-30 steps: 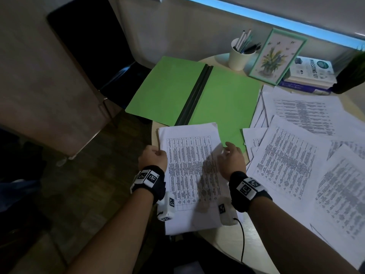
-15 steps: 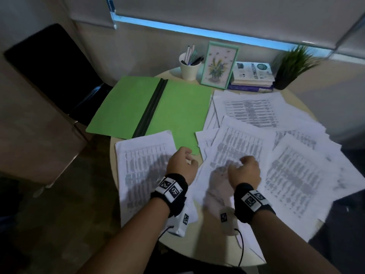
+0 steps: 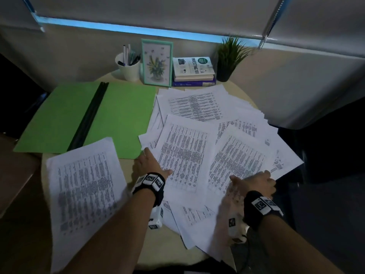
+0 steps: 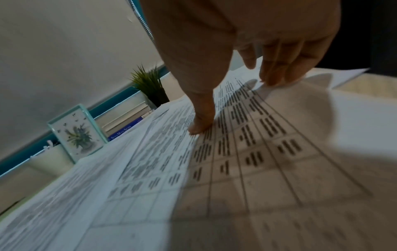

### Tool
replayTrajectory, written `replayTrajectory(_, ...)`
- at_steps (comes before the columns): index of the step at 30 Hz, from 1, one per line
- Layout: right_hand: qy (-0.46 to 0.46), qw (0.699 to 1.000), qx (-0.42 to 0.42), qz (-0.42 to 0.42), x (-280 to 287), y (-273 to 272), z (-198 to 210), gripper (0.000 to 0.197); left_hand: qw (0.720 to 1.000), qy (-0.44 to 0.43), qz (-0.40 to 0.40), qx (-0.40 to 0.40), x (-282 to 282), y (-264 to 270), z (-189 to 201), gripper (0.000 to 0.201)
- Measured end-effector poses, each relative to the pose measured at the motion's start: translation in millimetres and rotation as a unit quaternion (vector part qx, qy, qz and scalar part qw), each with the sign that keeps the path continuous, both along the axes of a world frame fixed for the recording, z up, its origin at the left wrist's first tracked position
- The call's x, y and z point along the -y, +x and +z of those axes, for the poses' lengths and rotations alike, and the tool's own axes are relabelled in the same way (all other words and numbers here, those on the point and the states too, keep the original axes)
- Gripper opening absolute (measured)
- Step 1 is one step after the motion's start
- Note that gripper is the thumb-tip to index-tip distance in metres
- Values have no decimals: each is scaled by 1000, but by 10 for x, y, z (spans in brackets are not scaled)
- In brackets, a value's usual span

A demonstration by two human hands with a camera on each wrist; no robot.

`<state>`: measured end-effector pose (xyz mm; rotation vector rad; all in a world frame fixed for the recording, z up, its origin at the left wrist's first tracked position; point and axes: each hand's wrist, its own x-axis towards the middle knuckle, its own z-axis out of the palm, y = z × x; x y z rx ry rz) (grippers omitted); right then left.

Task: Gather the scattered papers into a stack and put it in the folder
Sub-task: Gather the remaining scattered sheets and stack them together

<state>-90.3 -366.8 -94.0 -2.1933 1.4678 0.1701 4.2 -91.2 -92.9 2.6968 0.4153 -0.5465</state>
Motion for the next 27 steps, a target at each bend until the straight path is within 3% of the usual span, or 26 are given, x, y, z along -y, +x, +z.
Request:
replayTrajectory(3,48,999,-4,15,170,88,-20,101,1000,-1,19,-17,44,44,17,117)
replayTrajectory(6,81,996,-11,43,249,149,-28,85,1000,0,-3,-26,28,52,25,80)
replayTrajectory(8,72,996,-11,44,260,151,-24,86,999,-29,11,-18,19,46,70,57)
replayTrajectory(12,17,999,-29,22,268,101,-21,108,995,-72,66,-21,-49,82,270,56)
replayTrajectory(15,43,999,-20,-13,308,75,-37,135,991,-109,78,11,-121,163,503,48)
replayTrajectory(17,61,998,-28,-21,332,89,-25,143,985,-137,89,58,-172,236,699,44)
replayTrajectory(21,53,997,-42,-26,319,130,-18,140,968,-180,98,141,-270,400,1119,41)
replayTrajectory(27,18,997,-72,2,211,206,37,111,947,-209,75,232,-346,469,1665,37)
